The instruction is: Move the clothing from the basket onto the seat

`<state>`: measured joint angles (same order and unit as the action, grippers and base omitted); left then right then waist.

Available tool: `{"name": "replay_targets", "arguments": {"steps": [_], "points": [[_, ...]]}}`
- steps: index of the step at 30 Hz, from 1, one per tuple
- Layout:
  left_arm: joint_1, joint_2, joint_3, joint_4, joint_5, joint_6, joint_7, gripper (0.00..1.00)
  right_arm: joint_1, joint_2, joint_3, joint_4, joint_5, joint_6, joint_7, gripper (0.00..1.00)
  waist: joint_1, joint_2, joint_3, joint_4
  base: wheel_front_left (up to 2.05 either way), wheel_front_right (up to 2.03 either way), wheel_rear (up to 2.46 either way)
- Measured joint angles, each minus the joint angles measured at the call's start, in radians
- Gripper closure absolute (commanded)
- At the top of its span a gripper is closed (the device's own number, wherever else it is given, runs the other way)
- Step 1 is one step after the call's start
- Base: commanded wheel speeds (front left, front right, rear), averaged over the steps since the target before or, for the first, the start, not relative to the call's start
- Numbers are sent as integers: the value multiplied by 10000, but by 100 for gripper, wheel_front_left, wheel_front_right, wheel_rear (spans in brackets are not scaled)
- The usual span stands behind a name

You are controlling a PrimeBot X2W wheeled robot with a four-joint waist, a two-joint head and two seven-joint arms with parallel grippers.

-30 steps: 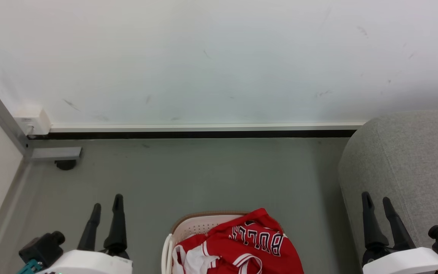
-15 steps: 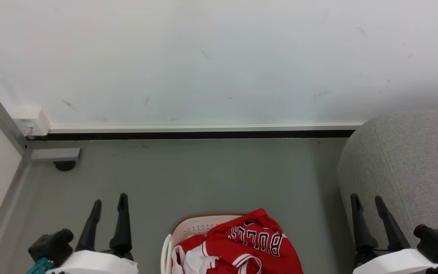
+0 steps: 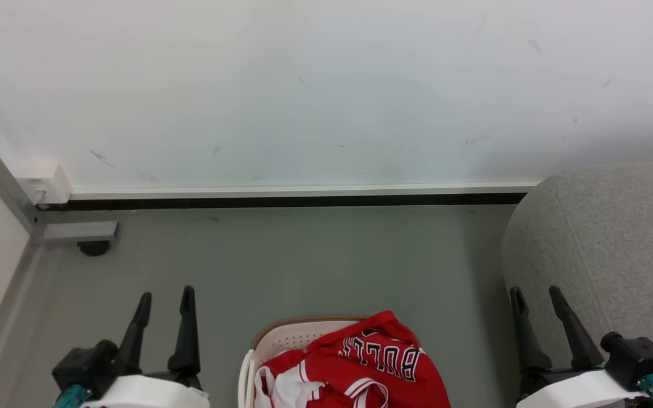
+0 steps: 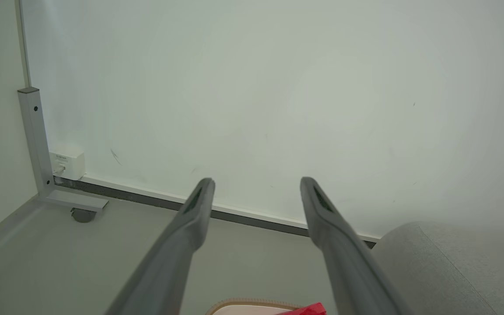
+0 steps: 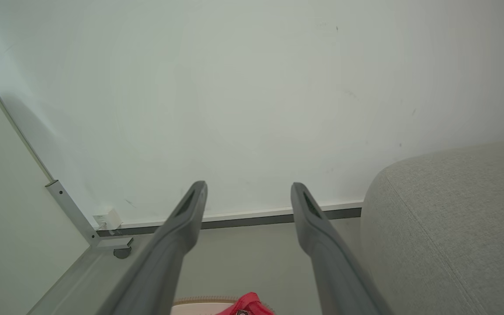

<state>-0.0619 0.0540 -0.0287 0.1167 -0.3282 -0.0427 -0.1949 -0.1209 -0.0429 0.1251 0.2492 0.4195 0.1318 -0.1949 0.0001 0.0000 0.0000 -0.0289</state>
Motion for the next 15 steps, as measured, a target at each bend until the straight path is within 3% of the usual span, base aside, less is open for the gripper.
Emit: {"name": "replay_targets", "arguments": {"steps": [15], "points": [[73, -44, 163, 117, 846, -90, -278, 0, -51, -17, 165, -19, -922, 0, -297, 0, -1, 0, -17, -94, 0, 0, 0]]}}
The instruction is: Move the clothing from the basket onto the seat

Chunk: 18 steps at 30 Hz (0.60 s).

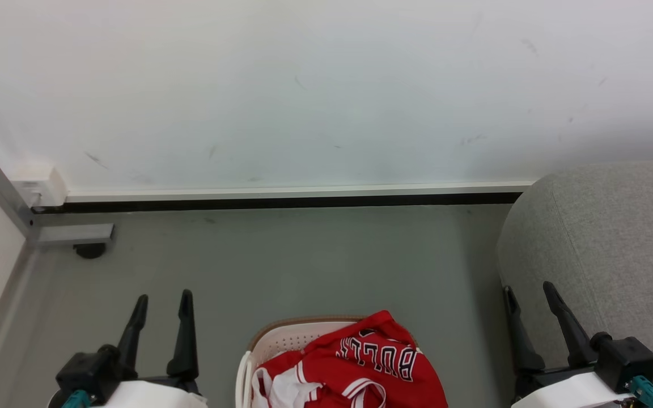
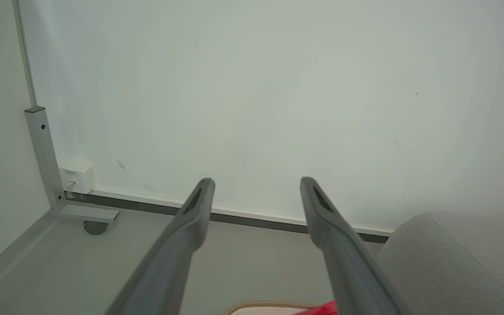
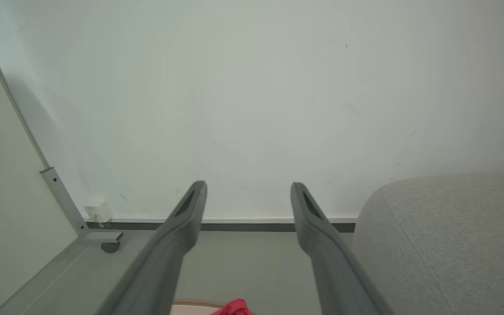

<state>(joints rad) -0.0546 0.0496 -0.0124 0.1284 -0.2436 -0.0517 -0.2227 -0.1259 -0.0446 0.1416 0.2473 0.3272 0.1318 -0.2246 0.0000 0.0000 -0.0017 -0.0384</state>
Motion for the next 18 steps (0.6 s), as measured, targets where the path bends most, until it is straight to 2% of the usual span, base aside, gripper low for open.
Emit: {"name": "replay_targets", "arguments": {"steps": [18], "points": [[-6, -8, -84, -4, 1143, -31, -349, 0, -69, -17, 48, -8, -947, 0, -322, 0, 0, 0, 61, -74, 0, 0, 0]]}}
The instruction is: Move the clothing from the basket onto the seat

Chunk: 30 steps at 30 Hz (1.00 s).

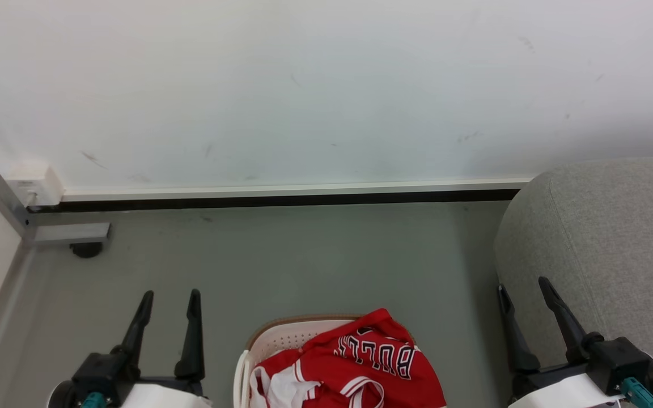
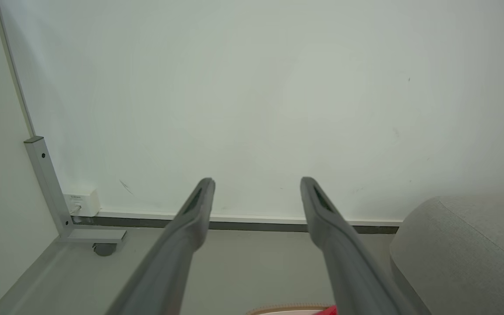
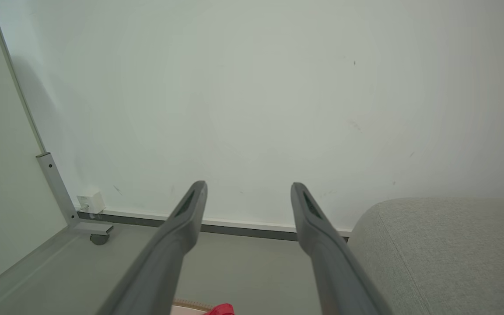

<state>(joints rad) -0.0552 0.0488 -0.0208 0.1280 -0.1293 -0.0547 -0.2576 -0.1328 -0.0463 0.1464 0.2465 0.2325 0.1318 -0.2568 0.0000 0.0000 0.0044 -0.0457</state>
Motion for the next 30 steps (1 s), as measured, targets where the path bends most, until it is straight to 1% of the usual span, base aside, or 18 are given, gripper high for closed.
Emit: {"name": "replay_targets", "arguments": {"steps": [30], "points": [[-19, 0, -15, 136, -48, -15, -63, 0, -72, -8, -12, 111, -2, 0, -77, 0, 0, 1, 60, -93, 0, 0, 0]]}}
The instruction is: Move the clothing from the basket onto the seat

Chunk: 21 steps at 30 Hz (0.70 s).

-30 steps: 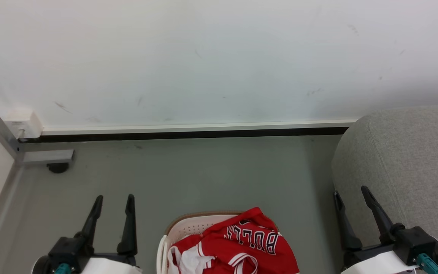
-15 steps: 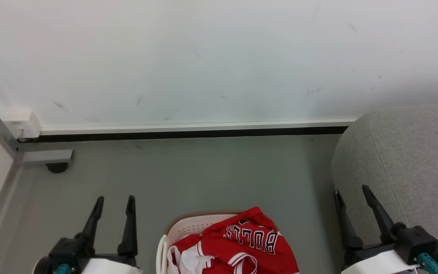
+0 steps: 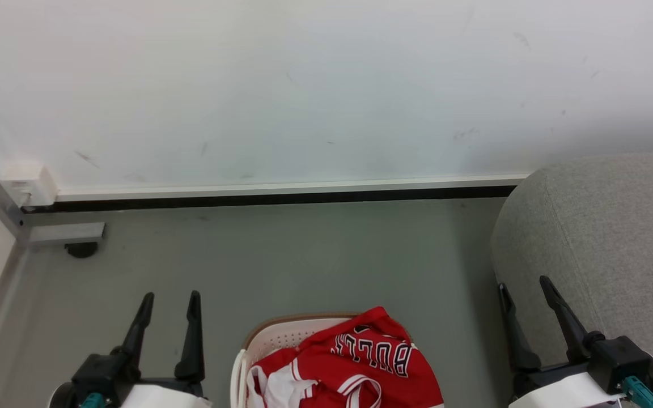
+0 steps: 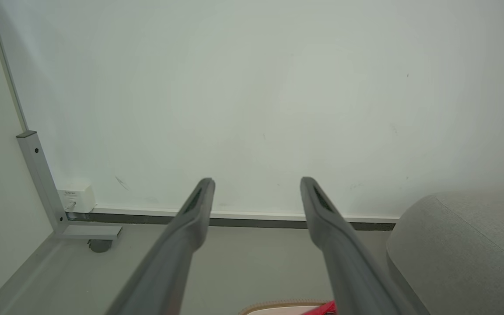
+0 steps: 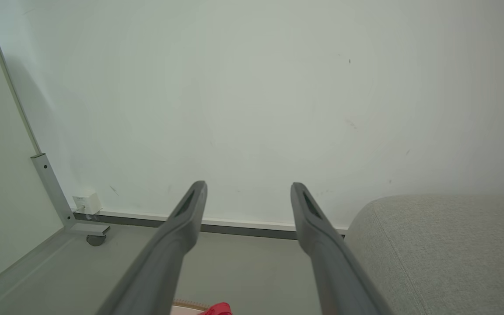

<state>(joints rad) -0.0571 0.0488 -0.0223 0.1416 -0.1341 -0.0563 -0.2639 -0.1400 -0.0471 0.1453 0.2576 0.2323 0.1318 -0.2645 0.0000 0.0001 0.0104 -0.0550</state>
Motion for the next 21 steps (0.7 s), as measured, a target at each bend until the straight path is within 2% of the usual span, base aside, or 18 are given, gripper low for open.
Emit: {"name": "replay_targets", "arguments": {"steps": [12, 21], "points": [[-57, -2, -29, 102, -10, -8, 0, 0, -58, -4, -36, 17, 84, 0, -2, 0, 0, 0, 263, -355, 0, 0, 0], [-490, -2, -4, 403, 245, -69, -2, 0, -357, -6, -226, -282, 82, 0, -2, 0, 0, 0, 1046, -872, 0, 0, 0]]}}
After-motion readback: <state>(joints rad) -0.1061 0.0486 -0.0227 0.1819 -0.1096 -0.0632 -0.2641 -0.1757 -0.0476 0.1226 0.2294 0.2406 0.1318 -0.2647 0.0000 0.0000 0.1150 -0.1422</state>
